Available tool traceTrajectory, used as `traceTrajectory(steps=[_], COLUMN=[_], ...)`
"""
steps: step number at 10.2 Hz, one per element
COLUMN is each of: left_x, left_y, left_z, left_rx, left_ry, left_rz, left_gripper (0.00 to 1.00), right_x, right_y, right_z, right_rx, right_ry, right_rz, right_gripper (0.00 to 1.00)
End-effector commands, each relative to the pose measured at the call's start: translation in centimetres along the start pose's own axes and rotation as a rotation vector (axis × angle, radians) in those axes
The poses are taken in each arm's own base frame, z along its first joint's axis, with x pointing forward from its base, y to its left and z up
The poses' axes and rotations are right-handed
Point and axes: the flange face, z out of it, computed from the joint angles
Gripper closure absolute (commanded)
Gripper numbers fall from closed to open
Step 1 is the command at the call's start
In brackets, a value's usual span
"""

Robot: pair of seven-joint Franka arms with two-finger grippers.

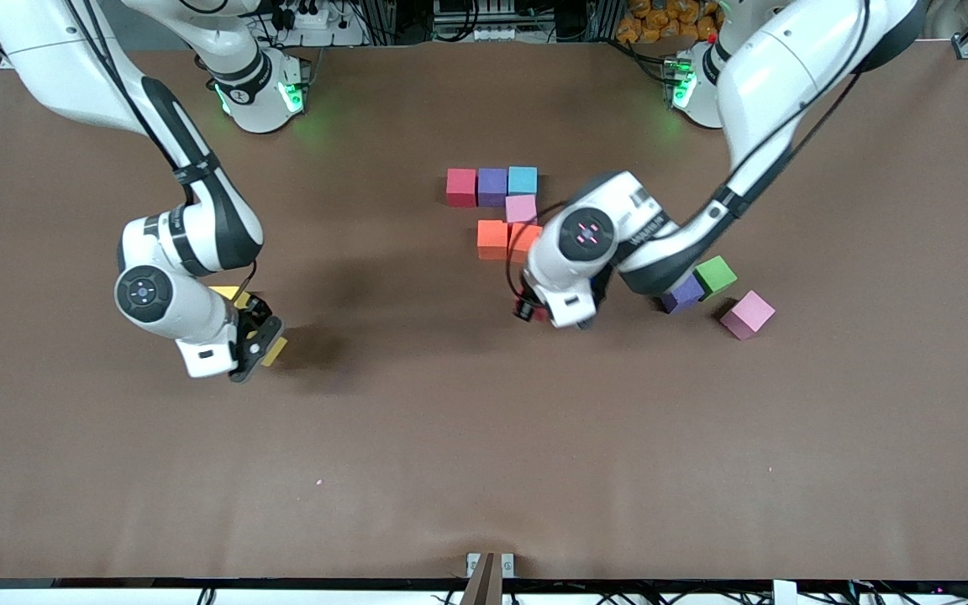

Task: Form number 2 with 11 blocks
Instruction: 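Carry the pink cube with the left gripper to the orange cubes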

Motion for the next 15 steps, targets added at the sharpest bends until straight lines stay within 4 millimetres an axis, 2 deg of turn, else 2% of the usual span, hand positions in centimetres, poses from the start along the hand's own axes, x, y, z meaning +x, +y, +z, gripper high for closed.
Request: traceTrajectory(steps=[1, 2, 4, 6, 7, 9, 11, 13, 15], left_x=[-4.7, -7.3, -9.1, -13.1, -13.5, -16.3, -15.9, -16.4, -16.2], left_y=[-2.1, -3.4, -4.3, -6.7, -7.0, -9.5, -10.2, -10.8, -10.7], left_z=[-1.3, -1.8, -1.4, -0.1, 0.4, 2.8, 4.4, 5.8, 7.3], left_rx=[-0.028, -0.050, -0.063, -0.072, -0.075, -0.053, -0.040, -0.056, -0.072], left_ry=[-0.010, -0.019, -0.036, -0.080, -0.084, -0.092, -0.064, -0.041, -0.014], left_rz=[-0.140, -0.206, -0.318, -0.424, -0.461, -0.503, -0.504, -0.467, -0.456], left_gripper=[0.62, 0.62, 0.62, 0.62, 0.62, 0.62, 0.62, 0.62, 0.62], right_x=[2.2, 3.4, 5.0, 4.8, 4.7, 3.3, 1.5, 0.1, -1.2], right_y=[-2.2, -3.2, -4.9, -4.8, -4.7, -3.4, -1.5, 0.0, 1.5], right_z=[-1.4, -1.4, -1.2, -1.1, -1.1, -1.0, -0.9, -0.7, -0.1], right_rx=[0.004, 0.004, 0.011, 0.015, 0.015, 0.016, 0.010, -0.008, -0.008], right_ry=[0.005, 0.006, -0.002, -0.004, -0.004, 0.000, 0.010, 0.029, 0.042], right_rz=[-0.157, -0.201, -0.293, -0.335, -0.342, -0.311, -0.268, -0.235, -0.187], right_gripper=[0.55, 0.55, 0.55, 0.54, 0.53, 0.53, 0.53, 0.53, 0.52])
